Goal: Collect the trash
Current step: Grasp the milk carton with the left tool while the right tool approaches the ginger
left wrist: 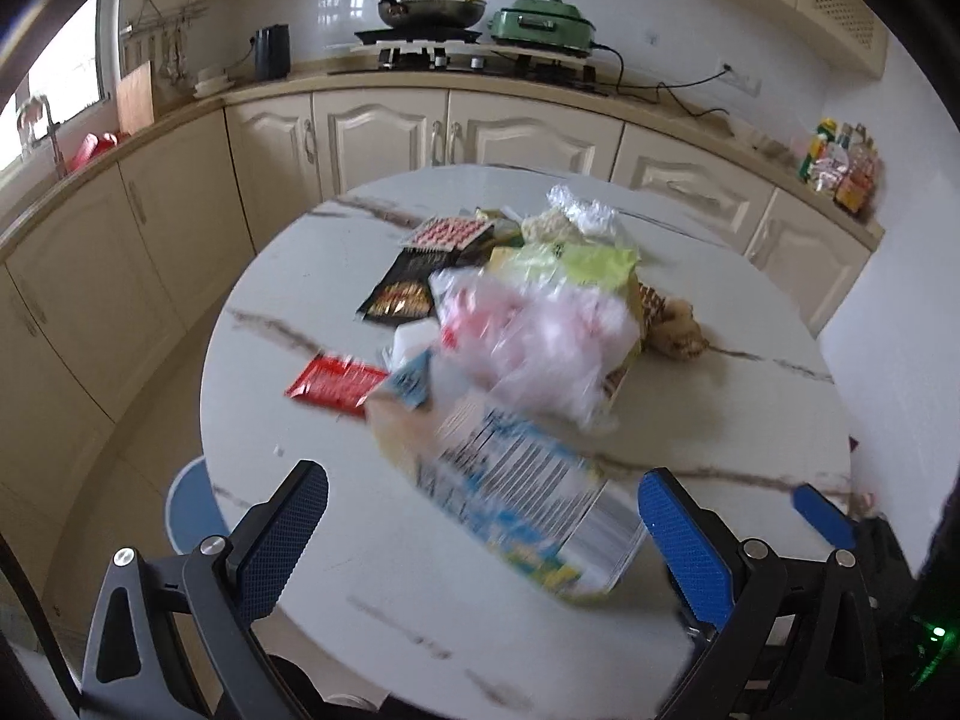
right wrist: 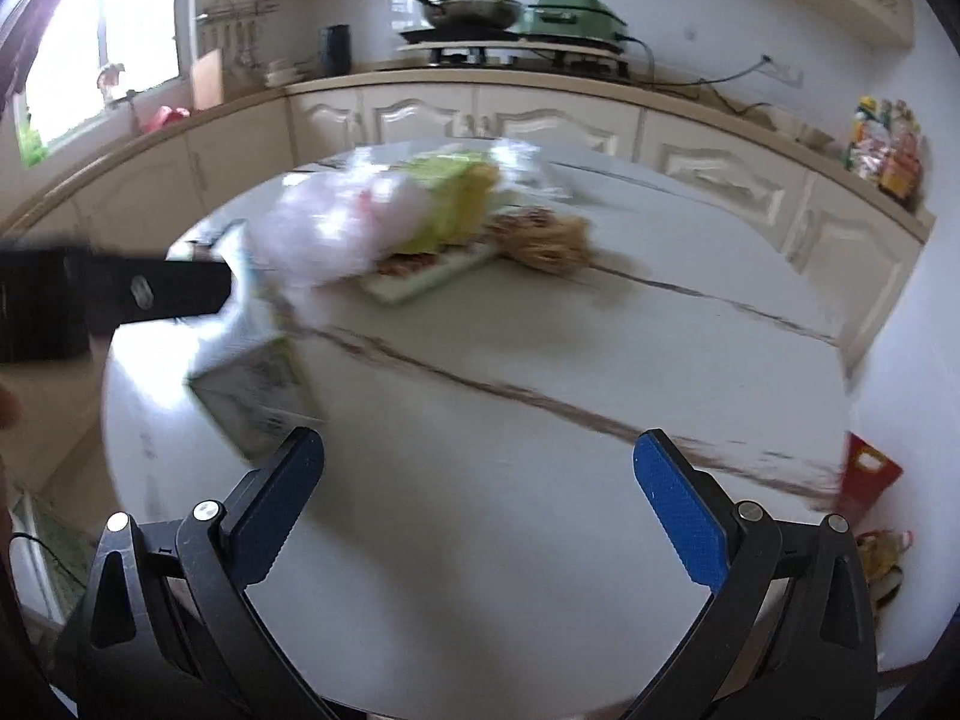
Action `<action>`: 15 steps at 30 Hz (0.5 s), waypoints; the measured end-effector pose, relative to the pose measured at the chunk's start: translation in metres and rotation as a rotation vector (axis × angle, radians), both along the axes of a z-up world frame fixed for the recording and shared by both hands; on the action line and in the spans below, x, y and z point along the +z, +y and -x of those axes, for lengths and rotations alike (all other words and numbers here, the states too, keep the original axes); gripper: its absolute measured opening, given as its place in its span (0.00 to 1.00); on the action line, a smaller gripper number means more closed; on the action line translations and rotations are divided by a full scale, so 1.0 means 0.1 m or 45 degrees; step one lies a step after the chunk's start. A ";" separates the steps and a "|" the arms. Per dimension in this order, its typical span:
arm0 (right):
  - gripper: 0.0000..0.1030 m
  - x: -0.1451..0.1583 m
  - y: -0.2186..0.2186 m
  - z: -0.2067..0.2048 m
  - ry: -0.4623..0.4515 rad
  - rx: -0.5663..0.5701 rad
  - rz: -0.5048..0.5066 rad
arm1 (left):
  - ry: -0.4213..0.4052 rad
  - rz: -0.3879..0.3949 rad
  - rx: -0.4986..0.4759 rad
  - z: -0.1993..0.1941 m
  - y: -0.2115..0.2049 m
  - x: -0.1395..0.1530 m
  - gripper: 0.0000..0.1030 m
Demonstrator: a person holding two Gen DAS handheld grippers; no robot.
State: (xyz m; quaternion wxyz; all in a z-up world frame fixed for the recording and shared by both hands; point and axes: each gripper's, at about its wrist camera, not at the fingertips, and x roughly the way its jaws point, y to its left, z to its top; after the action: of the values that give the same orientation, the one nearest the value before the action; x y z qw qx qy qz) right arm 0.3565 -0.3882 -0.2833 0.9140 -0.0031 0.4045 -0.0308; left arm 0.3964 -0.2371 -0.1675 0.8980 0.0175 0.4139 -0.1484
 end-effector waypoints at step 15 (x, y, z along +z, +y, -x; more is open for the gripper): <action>1.00 0.15 -0.25 -0.45 0.030 0.038 0.095 | 0.176 -0.017 0.009 -0.35 -0.07 -0.50 0.90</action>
State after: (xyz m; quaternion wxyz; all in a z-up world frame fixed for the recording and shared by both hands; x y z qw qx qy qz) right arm 0.4012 -0.4129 -0.2679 0.9087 -0.0435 0.4139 -0.0321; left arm 0.4312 -0.2437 -0.2174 0.8677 0.0118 0.4759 -0.1435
